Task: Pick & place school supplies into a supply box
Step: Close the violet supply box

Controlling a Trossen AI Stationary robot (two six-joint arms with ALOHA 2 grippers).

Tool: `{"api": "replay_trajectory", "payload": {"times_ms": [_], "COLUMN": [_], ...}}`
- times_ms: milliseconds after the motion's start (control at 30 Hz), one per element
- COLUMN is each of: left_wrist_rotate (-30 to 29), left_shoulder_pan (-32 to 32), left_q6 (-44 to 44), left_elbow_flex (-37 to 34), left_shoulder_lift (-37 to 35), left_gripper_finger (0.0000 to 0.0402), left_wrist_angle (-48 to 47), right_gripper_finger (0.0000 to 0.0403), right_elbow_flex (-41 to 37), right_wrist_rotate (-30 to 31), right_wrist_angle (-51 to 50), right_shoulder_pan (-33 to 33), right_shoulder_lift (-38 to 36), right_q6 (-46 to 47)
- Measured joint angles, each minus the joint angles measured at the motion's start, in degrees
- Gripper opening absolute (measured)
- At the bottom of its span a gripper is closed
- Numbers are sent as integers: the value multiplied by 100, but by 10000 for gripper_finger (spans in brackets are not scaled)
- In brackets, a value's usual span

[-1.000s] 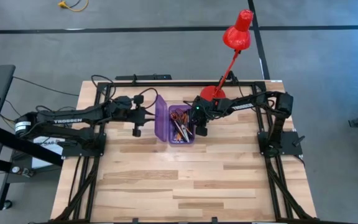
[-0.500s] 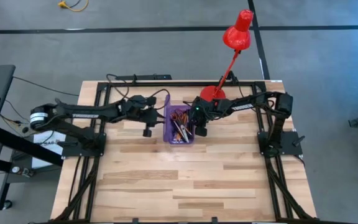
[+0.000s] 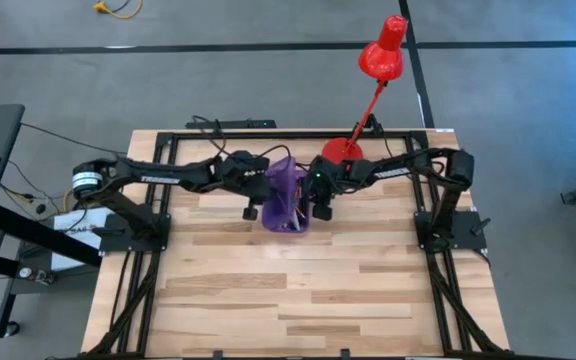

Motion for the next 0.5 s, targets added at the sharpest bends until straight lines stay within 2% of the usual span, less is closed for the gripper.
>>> {"api": "replay_trajectory", "payload": {"times_ms": [233,500], "left_wrist_rotate": [234,283], "left_shoulder_pan": [2,2], "left_q6": [-109,-230], "left_elbow_flex": [4,4], "left_shoulder_lift": [337,373], "left_gripper_finger": [73,73], "left_wrist_angle": [78,96], "right_gripper_finger": [82,82], "right_elbow_flex": [4,9], "right_wrist_rotate": [79,827], "right_wrist_angle": [-45,-764], "right_shoulder_pan": [-2,-4], "right_shoulder_lift": [-345,-1150], "right_q6": [58,421]}}
